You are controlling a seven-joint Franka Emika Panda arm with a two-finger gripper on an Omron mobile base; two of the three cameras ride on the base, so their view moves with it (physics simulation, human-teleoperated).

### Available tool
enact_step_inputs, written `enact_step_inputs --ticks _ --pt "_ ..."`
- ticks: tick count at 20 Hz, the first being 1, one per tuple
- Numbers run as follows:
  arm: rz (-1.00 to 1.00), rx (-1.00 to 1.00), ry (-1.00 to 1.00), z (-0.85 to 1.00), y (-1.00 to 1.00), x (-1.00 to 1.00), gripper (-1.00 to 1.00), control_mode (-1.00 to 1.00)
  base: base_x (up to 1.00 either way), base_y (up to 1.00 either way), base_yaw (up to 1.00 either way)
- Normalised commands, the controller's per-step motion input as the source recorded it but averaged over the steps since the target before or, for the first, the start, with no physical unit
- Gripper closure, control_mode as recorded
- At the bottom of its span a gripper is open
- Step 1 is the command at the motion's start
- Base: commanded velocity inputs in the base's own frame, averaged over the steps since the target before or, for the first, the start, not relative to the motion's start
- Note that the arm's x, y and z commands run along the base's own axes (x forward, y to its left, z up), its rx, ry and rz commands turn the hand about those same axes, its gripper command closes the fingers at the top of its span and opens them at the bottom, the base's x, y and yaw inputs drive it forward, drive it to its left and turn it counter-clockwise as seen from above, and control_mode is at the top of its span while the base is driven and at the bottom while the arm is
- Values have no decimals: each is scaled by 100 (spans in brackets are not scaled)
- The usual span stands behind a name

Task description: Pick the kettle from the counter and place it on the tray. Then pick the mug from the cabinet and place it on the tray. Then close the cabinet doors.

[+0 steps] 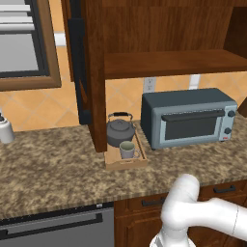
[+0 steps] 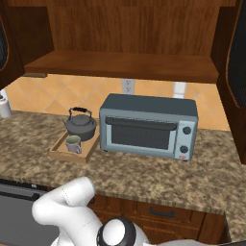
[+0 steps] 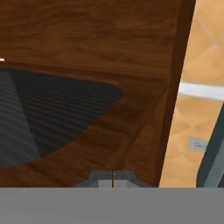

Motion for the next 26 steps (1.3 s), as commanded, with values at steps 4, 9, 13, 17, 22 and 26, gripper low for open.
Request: enact_step_inputs --ticks 4,9,13,17,22,26 --pt "0 4 -12 37 53 11 100 -100 0 0 0" --pt "0 4 -15 44 57 4 100 -100 0 0 0" --pt "0 2 -21 33 71 0 100 -100 0 0 0" --pt "0 0 -26 32 79 0 100 -100 0 0 0" --pt "0 1 -14 31 71 2 100 -100 0 0 0" --pt "2 6 -3 30 37 11 100 -100 0 0 0"
